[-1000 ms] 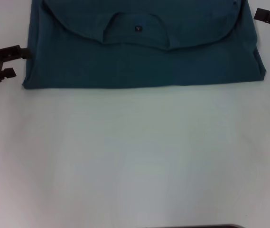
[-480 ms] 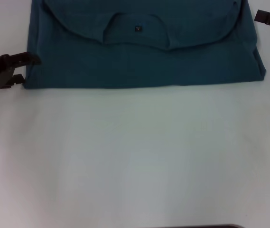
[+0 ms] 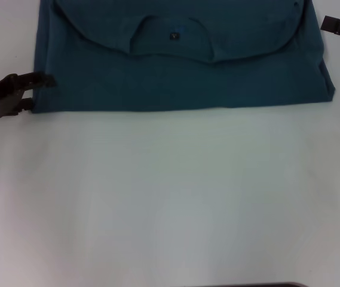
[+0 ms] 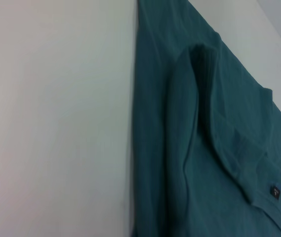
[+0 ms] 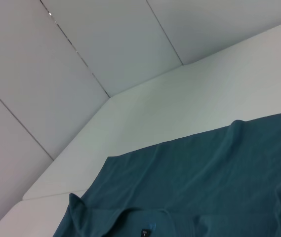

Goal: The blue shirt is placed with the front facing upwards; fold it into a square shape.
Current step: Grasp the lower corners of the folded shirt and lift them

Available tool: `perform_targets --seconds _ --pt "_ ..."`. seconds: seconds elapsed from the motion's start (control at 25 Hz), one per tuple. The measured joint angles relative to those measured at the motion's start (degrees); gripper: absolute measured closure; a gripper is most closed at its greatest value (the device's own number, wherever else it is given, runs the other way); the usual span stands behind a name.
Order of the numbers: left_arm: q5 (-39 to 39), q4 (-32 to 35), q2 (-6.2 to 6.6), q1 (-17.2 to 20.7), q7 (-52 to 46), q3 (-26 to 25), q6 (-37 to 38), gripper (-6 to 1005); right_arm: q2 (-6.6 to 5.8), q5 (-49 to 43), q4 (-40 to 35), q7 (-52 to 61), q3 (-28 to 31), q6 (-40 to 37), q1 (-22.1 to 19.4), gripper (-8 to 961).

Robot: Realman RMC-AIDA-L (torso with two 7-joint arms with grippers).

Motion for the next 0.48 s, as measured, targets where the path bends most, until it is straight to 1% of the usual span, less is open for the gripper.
perform_targets --seconds 0.48 --pt "0.05 -0.11 -0.87 -1.66 0.56 0.46 0.19 69 0.09 -0.15 0.00 -0.11 0.00 -0.25 -0.07 12"
